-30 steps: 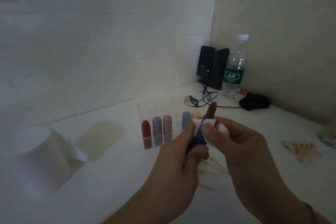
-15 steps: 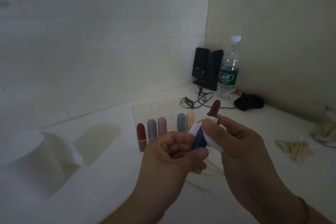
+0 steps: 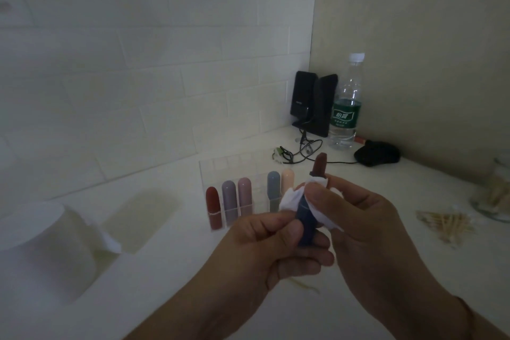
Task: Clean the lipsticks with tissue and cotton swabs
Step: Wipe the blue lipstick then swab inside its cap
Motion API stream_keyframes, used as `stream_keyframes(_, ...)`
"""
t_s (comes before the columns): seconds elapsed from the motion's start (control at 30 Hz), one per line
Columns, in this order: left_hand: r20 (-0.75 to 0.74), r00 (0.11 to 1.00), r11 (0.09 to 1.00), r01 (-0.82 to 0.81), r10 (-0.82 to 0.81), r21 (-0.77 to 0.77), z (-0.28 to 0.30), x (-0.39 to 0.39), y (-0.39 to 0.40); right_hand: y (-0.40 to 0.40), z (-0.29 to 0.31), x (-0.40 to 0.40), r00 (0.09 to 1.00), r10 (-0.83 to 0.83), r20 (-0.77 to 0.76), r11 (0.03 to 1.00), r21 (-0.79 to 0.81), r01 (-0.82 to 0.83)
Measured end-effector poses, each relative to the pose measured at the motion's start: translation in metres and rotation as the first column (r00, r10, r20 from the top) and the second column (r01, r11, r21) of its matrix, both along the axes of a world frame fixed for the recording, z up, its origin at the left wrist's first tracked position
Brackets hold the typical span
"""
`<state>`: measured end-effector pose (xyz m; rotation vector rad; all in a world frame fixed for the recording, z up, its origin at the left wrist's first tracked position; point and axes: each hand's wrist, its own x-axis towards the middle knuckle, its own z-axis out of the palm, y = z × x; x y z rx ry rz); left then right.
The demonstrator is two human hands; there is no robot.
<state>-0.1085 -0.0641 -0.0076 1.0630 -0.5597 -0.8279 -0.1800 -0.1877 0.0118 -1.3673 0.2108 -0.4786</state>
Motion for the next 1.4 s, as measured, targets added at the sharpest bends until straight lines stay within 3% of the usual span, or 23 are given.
stream_keyframes(0.13,0.197,0.964,0.980,-0.193,0.178,0.058,0.006,-0.007,-0.002,0.001,0.002,0.000,0.999,-0.009,0.045,1.000,0.030,0.008)
stream_keyframes(0.27,0.440,0.803,0.882,-0.469,0.402,0.052,0.010,-0.015,-0.003,0.005,0.001,0.002,0.996,-0.058,0.071,0.998,0.040,0.055)
stream_keyframes(0.33,0.512,0.750,0.856,-0.514,0.419,0.053,0.009,-0.015,-0.003,0.005,0.001,0.001,0.996,-0.063,0.070,0.996,0.060,0.059)
stream_keyframes(0.4,0.438,0.846,0.919,-0.381,0.303,0.101,0.008,-0.011,-0.002,0.004,0.003,-0.001,0.997,-0.024,0.069,0.999,0.050,0.021)
stream_keyframes(0.47,0.201,0.976,0.982,-0.112,0.080,0.150,0.010,-0.006,0.000,0.002,0.003,-0.003,0.999,0.000,0.051,1.000,-0.017,0.001)
stream_keyframes(0.53,0.075,0.996,0.991,0.046,-0.055,0.127,0.009,-0.002,0.003,-0.001,0.002,-0.004,1.000,-0.005,0.025,0.999,-0.035,0.006)
stream_keyframes(0.6,0.071,0.995,0.995,0.062,-0.067,0.082,0.006,0.000,0.004,-0.001,0.002,-0.003,0.999,0.006,0.037,1.000,-0.022,-0.006)
stream_keyframes(0.7,0.130,0.991,0.996,-0.051,0.042,0.067,0.005,-0.002,0.001,0.001,0.000,-0.002,0.999,-0.018,0.044,1.000,-0.009,0.018)
stream_keyframes(0.8,0.337,0.907,0.952,-0.295,0.253,0.079,0.008,-0.009,-0.001,0.003,-0.001,0.000,0.998,-0.027,0.050,0.999,0.048,0.025)
stream_keyframes(0.9,0.598,0.696,0.839,-0.540,0.399,0.069,0.011,-0.016,-0.002,0.004,-0.001,0.002,0.998,-0.043,0.053,0.997,0.062,0.040)
stream_keyframes(0.93,0.631,0.666,0.822,-0.565,0.398,0.077,0.009,-0.015,-0.002,0.003,-0.002,0.002,0.998,-0.046,0.049,0.998,0.053,0.044)
stream_keyframes(1.0,0.530,0.795,0.896,-0.424,0.296,0.135,0.008,-0.012,-0.001,0.003,0.001,0.000,0.999,-0.017,0.042,0.999,0.033,0.016)
stream_keyframes(1.07,0.271,0.958,0.980,-0.133,0.089,0.149,0.009,-0.007,-0.001,0.003,0.002,-0.003,0.999,0.019,0.030,1.000,0.003,-0.020)
stream_keyframes(1.13,0.107,0.993,0.994,0.037,-0.048,0.103,0.009,-0.003,0.002,0.003,0.002,-0.004,0.999,0.029,0.012,0.999,0.012,-0.029)
stream_keyframes(1.27,0.083,0.997,0.999,0.007,-0.011,0.049,0.003,0.000,0.002,0.004,0.003,-0.003,1.000,0.005,0.022,1.000,-0.030,-0.004)
stream_keyframes(1.4,0.207,0.957,0.973,-0.221,0.204,0.062,0.003,-0.005,-0.003,0.005,0.000,-0.001,0.999,-0.009,0.049,1.000,0.020,0.008)
